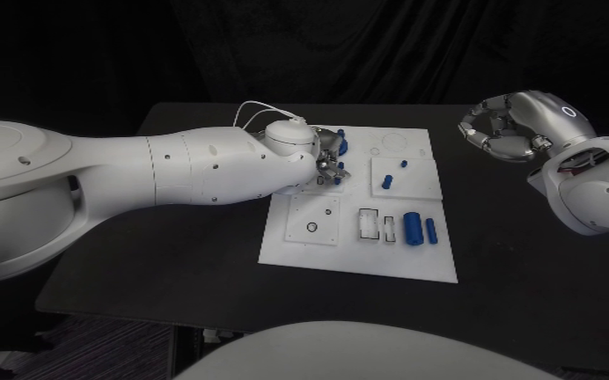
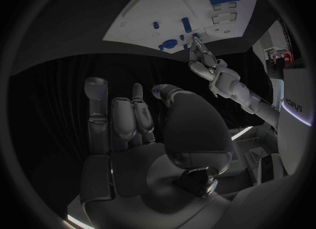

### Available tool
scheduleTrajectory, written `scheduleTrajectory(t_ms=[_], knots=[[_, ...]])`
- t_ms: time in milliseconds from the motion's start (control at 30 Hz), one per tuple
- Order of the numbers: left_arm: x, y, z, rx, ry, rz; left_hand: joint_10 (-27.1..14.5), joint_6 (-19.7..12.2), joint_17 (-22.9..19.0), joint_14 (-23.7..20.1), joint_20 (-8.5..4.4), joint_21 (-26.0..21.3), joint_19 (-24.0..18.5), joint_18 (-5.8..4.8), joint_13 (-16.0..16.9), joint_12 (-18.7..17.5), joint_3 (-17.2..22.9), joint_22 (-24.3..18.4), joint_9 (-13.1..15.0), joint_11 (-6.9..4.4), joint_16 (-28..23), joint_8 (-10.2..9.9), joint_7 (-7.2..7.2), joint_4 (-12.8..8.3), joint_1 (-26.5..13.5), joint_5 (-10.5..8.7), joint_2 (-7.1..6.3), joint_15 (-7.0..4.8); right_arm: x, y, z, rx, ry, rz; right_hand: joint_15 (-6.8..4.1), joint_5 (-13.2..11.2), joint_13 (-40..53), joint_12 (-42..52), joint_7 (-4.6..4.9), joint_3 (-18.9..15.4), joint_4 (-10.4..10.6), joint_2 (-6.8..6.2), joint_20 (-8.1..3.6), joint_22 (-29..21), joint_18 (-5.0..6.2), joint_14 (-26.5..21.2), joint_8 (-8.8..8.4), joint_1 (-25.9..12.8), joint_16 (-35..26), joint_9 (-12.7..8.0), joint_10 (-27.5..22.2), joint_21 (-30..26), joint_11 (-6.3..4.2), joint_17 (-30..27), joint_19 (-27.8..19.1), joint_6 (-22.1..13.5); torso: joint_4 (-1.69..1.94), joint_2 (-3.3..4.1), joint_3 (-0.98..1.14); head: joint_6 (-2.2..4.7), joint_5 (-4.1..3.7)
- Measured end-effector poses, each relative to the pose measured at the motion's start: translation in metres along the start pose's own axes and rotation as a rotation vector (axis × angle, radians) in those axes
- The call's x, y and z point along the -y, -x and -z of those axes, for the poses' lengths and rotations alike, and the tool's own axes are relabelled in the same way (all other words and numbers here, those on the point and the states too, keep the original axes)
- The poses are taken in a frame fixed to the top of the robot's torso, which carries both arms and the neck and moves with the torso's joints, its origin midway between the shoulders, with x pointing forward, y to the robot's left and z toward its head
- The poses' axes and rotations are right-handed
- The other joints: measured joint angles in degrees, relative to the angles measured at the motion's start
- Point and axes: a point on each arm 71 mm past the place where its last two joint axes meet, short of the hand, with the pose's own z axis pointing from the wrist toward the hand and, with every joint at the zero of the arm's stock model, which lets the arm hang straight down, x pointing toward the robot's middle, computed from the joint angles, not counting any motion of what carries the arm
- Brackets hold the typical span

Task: Assemble the parts on the task board

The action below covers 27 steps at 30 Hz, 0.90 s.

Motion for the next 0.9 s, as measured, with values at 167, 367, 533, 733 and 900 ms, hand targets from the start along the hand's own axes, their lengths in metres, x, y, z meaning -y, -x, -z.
scheduleTrajectory(t_ms=[167,367,533,733,900], knots=[[0.0,-0.001,0.0,-0.003,0.0,-0.001,0.0,0.0,0.0,0.0,0.0,0.0,0.0,0.0,0.0,0.0,-0.24,0.0,-0.08,0.0,0.0,-0.31,0.0,0.24,-0.39,-1.26,0.23,0.0,0.0,0.0,0.0,-0.001,0.0,0.0,0.0,0.0,0.0,0.0,0.0,0.0,0.0,0.0,0.0,0.0,0.0,0.0,0.0,0.0,0.0,0.0,0.0,0.0,0.0,0.0,0.0,0.0,0.0,-0.01,0.01,0.0,-0.01],[-0.001,-0.001,0.0,-0.005,0.001,-0.001,0.0,0.21,0.0,-0.21,0.36,-0.22,0.07,0.0,0.0,0.0,-0.81,-0.01,-0.19,0.0,0.0,-1.14,0.21,0.81,-2.18,-3.69,0.18,0.21,0.0,0.0,0.0,-0.002,0.0,0.0,0.0,0.0,0.0,0.0,0.0,0.0,0.0,0.0,0.0,-0.01,0.0,0.0,0.0,0.0,0.0,-0.01,0.0,0.0,0.0,0.0,0.0,0.0,-0.03,-0.02,0.04,0.0,-0.04],[-0.004,-0.001,0.001,-0.002,0.003,0.003,-0.01,0.43,-0.01,-0.01,0.42,-0.22,0.01,0.0,0.0,0.0,-2.23,-0.01,-0.19,0.4,0.0,-1.89,0.43,0.97,-5.14,-6.18,0.91,0.41,0.0,0.0,0.0,-0.002,-0.001,0.0,0.0,0.0,0.0,0.0,0.0,0.0,0.0,0.0,0.0,-0.01,0.0,0.0,0.0,0.0,0.0,0.04,0.0,0.0,0.0,0.0,0.0,0.0,-0.03,-0.05,0.05,0.0,-0.02],[-0.006,-0.002,0.003,0.009,0.002,0.012,-0.01,0.64,-0.01,-0.01,0.42,-0.22,0.01,0.0,0.0,0.0,-2.36,-0.01,0.38,0.4,0.0,-1.99,0.19,0.59,-4.59,4.56,0.22,0.41,0.001,-0.001,0.001,-0.004,-0.003,0.001,0.0,0.0,-0.01,-0.08,0.0,0.15,-0.03,0.02,0.0,-0.02,0.0,0.0,0.12,0.03,0.0,0.06,0.0,0.0,0.0,-0.02,0.0,0.0,-0.03,-0.06,0.05,0.0,0.01],[-0.011,-0.002,0.005,0.012,0.008,0.016,-0.01,0.42,-0.01,-0.01,0.42,-0.22,0.01,0.0,0.0,0.0,-1.88,-0.01,1.13,0.4,0.0,-1.99,0.42,0.77,-4.14,8.79,-0.24,0.41,0.002,-0.001,0.002,-0.004,-0.005,0.001,0.0,0.0,-0.1,-0.22,0.0,0.39,-0.07,0.23,0.0,-0.02,0.0,0.0,0.28,0.23,0.0,0.12,0.0,0.0,0.0,-0.03,0.0,0.0,-0.02,-0.06,0.04,0.0,-0.08]])
